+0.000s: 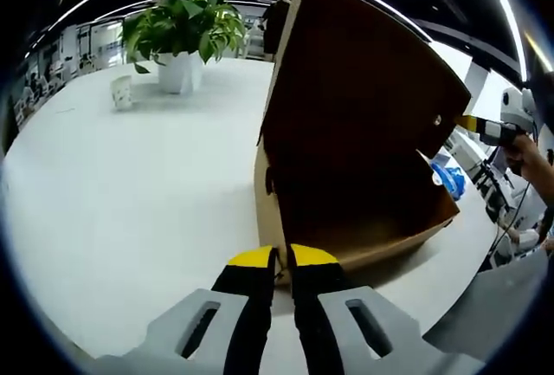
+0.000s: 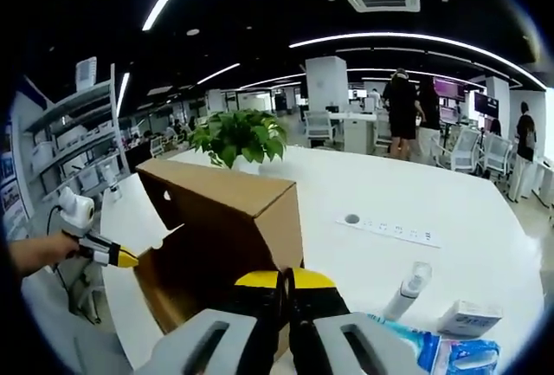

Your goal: Operate the shoe box by opening the lid, removing the specified soft item, and placing it in the target area until the item is outside and the box remains undamaged.

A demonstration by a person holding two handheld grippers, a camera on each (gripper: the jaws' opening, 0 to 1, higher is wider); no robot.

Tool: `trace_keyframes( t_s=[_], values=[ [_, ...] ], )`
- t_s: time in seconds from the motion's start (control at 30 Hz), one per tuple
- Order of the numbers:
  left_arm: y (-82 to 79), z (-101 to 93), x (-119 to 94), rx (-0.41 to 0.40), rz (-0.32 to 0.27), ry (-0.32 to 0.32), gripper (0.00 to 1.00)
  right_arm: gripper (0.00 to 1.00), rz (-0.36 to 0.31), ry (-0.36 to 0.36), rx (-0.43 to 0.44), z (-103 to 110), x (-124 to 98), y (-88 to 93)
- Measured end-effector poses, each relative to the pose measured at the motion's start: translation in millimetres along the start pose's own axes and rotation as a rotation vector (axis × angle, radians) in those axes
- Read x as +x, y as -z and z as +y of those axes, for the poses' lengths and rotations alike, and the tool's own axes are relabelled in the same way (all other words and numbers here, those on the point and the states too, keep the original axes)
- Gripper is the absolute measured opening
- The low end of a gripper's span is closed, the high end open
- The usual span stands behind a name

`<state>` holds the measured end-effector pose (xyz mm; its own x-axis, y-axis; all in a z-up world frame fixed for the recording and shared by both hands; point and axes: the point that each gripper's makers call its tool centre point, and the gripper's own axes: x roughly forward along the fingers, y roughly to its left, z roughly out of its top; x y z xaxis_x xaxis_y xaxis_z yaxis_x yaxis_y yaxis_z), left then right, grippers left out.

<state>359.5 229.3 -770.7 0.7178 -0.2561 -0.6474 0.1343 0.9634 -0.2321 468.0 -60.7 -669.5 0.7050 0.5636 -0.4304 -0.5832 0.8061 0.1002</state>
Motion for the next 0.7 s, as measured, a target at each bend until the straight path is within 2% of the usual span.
trace_keyframes(
  t_s=[0.1, 0.23, 0.4, 0.7],
  values=[
    [0.3, 1.1, -0.1, -0.024, 0.011, 0.001, 0.05, 0.0, -0.004, 0.005, 0.002, 3.0, -4.8, 4.0],
    [-0.2, -0.2, -1.8, 0.009, 0.016, -0.008, 0.05, 0.0, -0.01, 0.008, 0.006, 5.5, -8.6, 6.9],
    [-8.6, -4.2, -9.2, 0.042, -0.002, -0.015, 0.02, 0.0, -0.008, 0.006, 0.021, 8.2, -11.1, 11.9],
    [-45.1, -5.0, -22.3, 0.095, -0.076, -0.019, 0.05, 0.0, -0.011, 0.008, 0.045, 13.3, -16.1, 21.4]
  ],
)
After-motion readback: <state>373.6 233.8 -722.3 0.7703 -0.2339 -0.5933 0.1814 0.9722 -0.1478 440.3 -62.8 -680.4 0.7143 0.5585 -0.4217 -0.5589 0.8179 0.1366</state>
